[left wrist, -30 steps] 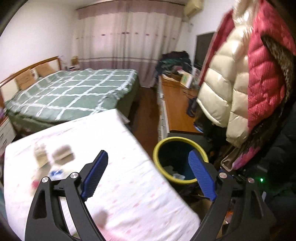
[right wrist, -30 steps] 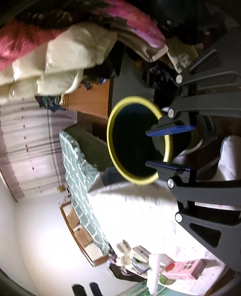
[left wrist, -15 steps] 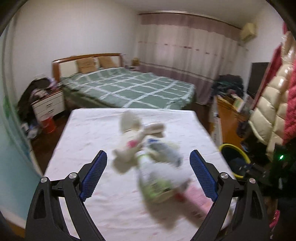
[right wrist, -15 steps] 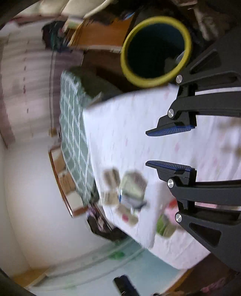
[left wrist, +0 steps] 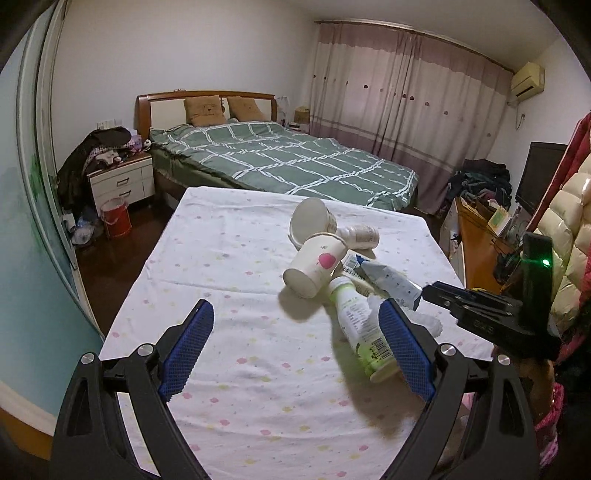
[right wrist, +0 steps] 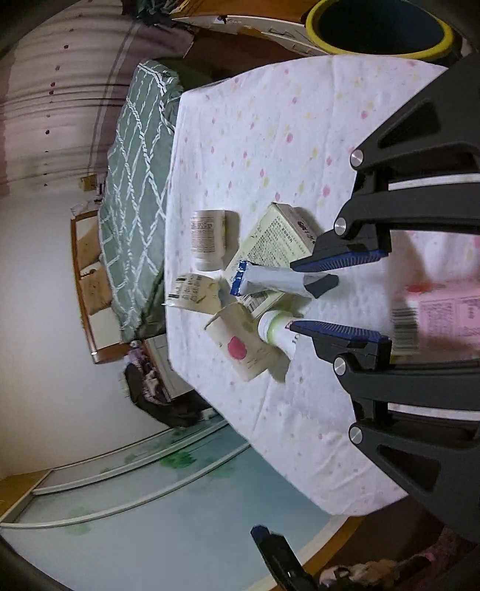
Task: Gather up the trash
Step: 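Grasp the white-and-blue tube with the right gripper and lift it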
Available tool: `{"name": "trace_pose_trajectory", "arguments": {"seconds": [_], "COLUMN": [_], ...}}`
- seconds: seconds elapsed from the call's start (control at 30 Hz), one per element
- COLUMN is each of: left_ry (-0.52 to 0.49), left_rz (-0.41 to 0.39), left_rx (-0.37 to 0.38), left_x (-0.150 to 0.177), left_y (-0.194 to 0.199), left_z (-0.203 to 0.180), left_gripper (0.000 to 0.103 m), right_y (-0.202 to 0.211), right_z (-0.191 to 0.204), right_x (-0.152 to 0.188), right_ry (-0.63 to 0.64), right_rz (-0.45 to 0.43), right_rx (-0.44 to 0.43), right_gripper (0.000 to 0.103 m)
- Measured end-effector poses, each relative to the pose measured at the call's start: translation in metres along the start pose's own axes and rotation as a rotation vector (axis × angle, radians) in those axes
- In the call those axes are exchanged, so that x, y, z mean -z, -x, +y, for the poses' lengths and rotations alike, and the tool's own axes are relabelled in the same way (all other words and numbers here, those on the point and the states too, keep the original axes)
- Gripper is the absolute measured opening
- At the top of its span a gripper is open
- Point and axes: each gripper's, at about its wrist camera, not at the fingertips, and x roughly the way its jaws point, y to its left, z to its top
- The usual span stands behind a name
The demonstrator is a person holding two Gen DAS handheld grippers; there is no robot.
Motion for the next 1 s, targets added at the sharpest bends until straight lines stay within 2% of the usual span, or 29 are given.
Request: {"name": "trace_pose_trajectory", "arguments": {"seconds": [0.17,0.43,0.47,0.53,0.63,1.0], "left_ry": [0.001,-0.002,-0.002,0.001,0.003,-0.007], "left_rz": [0.015,0.042,0.044,0.047,0.051,0.061], "left_rx": [0.002,0.016,0.016,0.017,0.017,0.024], "left_x": [0.001,0.004,0.004,0.004,0.004,0.007], "left_y": [-0.011,-0.027,-0.027,-0.029,-0.031,-0.039], "left_z": [-0.004,-0.006,-0.007,-0.006,-0.006,-0.011], "left_gripper": [0.09,0.09,0.09,0.09,0.09,0.09], "right_y": [-0.019,-0.034,-0.035,-0.034,-0.031,0.001], "right_z": [-0.006,-0.009,-0.008,-0.008,-0.009,-0.024], "right_x": [-0.004,-0.005,-0.005,-0.005,-0.006,-0.005], "right_ry": [0.003,-0.004,-0.003,-0.004,-0.006,-0.045], "right_rz": [0.057,0.089,0.089,0.084,0.073,0.0], "right_rx": [0.006,0.009,0.01,0.012,0.007,0.005], "right_gripper": [0.026,0.026,0.025,0.013,0.01,0.009]}}
